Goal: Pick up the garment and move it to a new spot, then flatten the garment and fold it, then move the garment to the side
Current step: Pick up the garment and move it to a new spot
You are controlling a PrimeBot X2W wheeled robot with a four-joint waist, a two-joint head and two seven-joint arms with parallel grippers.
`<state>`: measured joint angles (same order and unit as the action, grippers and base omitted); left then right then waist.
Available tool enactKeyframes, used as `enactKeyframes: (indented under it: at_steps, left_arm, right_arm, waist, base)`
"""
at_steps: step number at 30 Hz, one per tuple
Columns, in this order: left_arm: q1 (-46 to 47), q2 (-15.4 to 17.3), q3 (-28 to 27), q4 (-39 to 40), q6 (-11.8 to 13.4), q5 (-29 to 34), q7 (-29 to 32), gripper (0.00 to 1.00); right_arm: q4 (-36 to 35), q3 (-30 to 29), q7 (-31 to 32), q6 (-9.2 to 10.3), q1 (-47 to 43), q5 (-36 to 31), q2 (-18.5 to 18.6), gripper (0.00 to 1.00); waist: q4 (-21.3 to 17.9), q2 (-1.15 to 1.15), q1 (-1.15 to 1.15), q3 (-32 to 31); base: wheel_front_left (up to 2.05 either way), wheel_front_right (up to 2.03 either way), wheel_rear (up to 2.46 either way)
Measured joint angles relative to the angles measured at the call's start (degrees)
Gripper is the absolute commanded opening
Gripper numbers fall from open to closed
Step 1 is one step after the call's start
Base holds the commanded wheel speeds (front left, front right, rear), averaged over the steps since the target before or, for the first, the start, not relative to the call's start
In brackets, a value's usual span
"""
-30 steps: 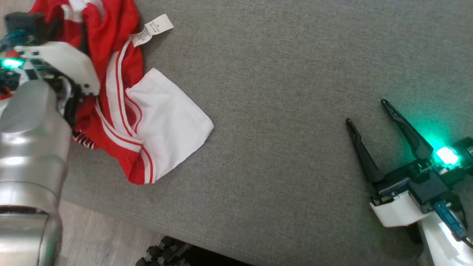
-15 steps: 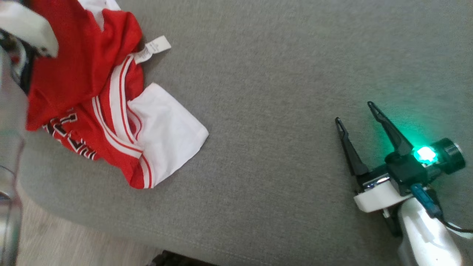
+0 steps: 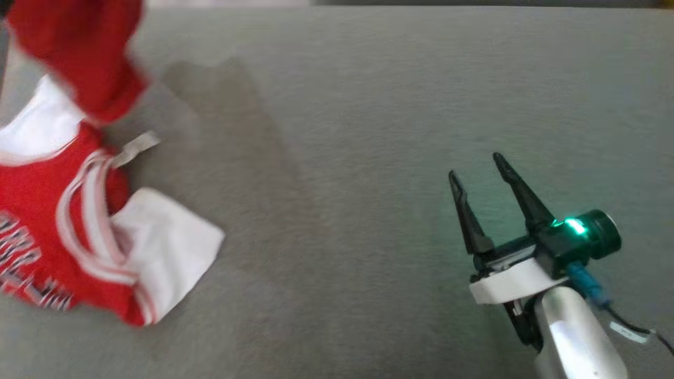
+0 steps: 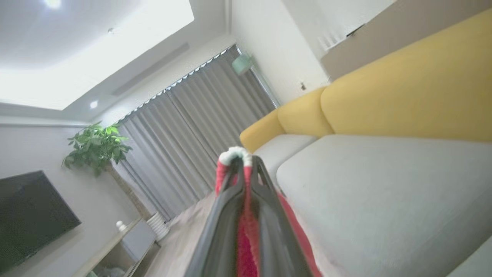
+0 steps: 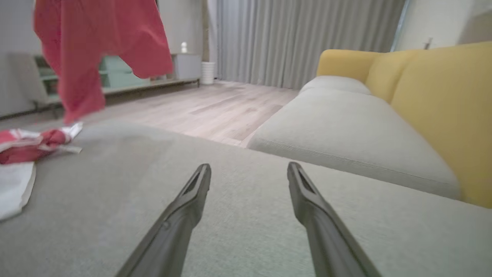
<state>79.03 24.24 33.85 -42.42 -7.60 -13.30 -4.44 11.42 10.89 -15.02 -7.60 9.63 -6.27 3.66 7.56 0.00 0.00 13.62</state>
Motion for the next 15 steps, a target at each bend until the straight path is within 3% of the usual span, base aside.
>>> enactKeyframes:
  at_steps: [7,15]
  left_arm:
    - [5.6,2.1,3.5,12.0,0.0,-4.0,7.4,0.00]
    - [4.2,-2.5,5.9,18.0,0.0,-9.8,9.8,0.00]
  right_arm:
    - [-4.9,-0.1,0.0,0.00,0.6,9.0,-0.2,1.00]
    - [-11.1,-1.3,0.0,0.00,2.2,13.0,-0.2,1.00]
  waist:
    - [-11.1,0.00,0.00,-1.8]
    - [-21.0,0.00,-0.01,0.8]
  base:
    - [0.00,0.00,0.00]
    - [0.00,0.00,0.00]
